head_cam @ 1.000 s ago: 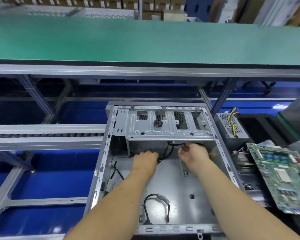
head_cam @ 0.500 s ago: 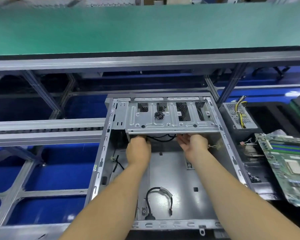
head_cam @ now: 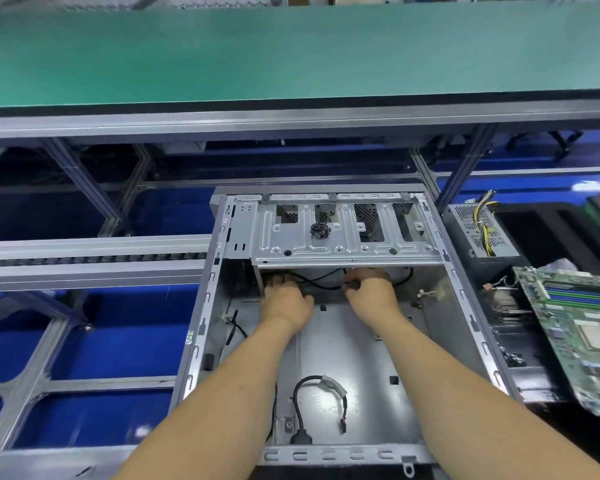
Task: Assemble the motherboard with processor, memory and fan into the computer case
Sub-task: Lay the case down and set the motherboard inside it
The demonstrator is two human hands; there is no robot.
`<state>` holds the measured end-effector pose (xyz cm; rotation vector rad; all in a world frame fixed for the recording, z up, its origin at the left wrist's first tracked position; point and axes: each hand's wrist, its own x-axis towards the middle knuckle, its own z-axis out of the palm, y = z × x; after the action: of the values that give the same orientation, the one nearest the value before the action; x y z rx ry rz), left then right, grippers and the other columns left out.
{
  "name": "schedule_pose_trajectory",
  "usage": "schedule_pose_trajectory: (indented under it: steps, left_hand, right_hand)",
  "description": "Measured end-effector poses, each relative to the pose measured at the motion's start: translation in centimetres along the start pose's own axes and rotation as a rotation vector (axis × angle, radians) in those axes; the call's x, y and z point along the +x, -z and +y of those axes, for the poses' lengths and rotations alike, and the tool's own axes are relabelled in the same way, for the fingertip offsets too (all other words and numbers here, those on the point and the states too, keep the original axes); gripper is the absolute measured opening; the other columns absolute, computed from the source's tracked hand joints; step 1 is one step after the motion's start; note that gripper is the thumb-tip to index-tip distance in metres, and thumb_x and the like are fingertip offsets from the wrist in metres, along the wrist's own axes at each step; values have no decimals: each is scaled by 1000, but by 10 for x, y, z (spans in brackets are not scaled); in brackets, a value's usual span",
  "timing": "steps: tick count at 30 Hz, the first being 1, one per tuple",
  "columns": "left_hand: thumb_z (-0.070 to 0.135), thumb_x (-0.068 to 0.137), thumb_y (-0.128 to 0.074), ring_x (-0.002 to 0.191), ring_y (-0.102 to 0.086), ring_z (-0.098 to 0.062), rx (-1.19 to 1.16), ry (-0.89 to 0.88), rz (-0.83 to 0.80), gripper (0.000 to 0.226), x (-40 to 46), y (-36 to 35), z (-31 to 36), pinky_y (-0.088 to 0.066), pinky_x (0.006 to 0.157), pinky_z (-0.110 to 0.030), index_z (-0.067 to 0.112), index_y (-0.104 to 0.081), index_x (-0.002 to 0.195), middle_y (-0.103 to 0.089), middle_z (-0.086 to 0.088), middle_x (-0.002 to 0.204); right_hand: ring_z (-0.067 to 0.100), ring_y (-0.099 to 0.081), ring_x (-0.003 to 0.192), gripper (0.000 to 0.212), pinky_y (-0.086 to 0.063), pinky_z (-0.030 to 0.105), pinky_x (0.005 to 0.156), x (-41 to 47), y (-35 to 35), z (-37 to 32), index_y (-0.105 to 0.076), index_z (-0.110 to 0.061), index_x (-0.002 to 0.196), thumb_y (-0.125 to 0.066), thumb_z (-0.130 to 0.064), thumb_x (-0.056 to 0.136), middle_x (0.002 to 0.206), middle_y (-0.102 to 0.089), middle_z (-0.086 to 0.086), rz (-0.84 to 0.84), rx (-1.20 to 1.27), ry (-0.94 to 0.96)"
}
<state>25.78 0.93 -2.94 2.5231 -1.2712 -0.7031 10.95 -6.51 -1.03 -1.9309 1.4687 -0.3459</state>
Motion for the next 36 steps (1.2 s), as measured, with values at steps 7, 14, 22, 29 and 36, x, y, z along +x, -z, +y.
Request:
schedule_pose_trajectory:
  steps: [7, 14, 22, 29, 36]
  left_hand:
    - [29, 97, -46, 126, -38, -33, 32, -20, 1, 38, -2, 3, 3, -34, 106, -35, 5, -56, 125, -47, -18, 134]
    - [30, 91, -52, 120, -44, -34, -86, -17, 30, 34, -5, 7, 7, -42, 100, -37, 6, -62, 113, -58, -15, 123]
    - [43, 92, -51, 143, -23, -33, 58, -55, -114, 52, -10, 8, 6, -29, 111, -44, 14, -52, 135, -44, -7, 148]
    - [34, 94, -50, 102, -61, -31, 269, -100, -101, 24, -27, 29, 24, -50, 80, -34, 13, -61, 96, -66, -11, 112]
    - [32, 90, -55, 86, -62, -29, 242, -252, -72, 17, -54, 51, 34, -42, 66, -30, 19, -60, 80, -61, -3, 82]
  right_hand:
    - [35, -60, 114, 24, -46, 34, 76, 7, 14, 5, -66, -18, 122, -55, -25, 101, 126, -61, 16, 6, -373, -108]
    - [37, -63, 108, 24, -51, 36, 79, 6, 12, 4, -64, -11, 121, -56, -20, 99, 120, -64, 18, 35, -374, -125]
    - [36, -55, 120, 34, -51, 42, 96, 3, 12, -3, -56, -8, 123, -56, -26, 94, 127, -61, 16, -152, -335, -130]
    - [32, -61, 98, 25, -48, 32, 80, -7, 26, -5, -66, -10, 108, -51, -27, 98, 105, -66, 11, -138, -386, -69]
    - [26, -62, 65, 43, -51, 33, 63, -40, 41, -21, -73, 2, 82, -57, -33, 102, 66, -66, 10, -329, -233, 124]
